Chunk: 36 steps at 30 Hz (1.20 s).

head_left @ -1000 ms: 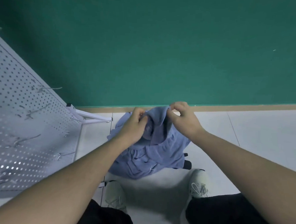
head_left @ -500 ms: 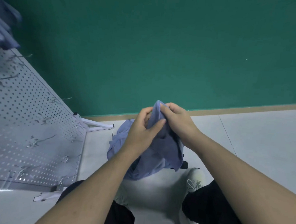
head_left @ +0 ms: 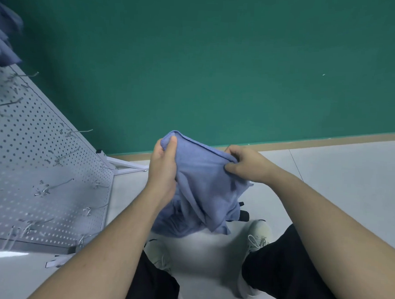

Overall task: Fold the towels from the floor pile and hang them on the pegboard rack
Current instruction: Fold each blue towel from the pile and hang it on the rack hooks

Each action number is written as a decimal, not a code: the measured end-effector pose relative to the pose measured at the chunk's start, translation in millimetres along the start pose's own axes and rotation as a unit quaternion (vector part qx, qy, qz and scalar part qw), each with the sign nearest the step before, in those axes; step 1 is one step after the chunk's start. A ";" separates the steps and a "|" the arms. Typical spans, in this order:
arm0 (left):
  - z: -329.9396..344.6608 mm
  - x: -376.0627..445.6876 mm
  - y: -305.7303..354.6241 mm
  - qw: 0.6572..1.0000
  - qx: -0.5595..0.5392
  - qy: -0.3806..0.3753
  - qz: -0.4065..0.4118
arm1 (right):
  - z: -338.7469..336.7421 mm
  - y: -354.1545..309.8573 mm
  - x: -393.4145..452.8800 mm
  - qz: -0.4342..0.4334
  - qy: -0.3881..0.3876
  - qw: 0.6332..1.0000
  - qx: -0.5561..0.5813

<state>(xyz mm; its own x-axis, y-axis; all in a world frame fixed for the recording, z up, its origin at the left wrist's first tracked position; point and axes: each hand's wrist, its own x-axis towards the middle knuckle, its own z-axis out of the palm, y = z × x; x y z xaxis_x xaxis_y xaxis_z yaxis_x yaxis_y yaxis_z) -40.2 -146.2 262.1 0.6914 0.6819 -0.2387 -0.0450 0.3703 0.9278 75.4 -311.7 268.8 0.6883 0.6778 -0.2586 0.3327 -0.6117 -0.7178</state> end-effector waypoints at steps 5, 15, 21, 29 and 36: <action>-4.3 6.0 8.5 0.998 -0.047 0.032 -0.002 | -2.6 10.3 8.5 0.053 0.039 0.997 0.047; -26.6 18.4 6.9 0.994 -0.013 0.112 -0.014 | -8.8 19.9 19.0 0.081 0.151 0.977 0.130; -29.6 27.3 1.2 0.989 0.021 0.143 -0.028 | -12.9 27.3 21.0 0.126 0.228 0.944 0.202; -12.4 22.1 -8.2 0.994 0.024 0.076 -0.075 | 1.5 12.2 26.3 0.162 0.178 0.880 0.409; 13.2 12.1 -18.0 0.994 0.060 -0.009 -0.093 | 22.7 -5.0 33.6 0.112 0.079 0.830 0.540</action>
<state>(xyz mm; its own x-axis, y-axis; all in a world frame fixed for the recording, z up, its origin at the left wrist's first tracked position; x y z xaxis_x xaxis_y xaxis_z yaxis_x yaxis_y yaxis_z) -21.5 -152.9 246.2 0.6923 0.5966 -0.4060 0.1711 0.4108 0.8955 82.2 -276.6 249.1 0.7587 0.4827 -0.4374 -0.5291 0.0650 -0.8460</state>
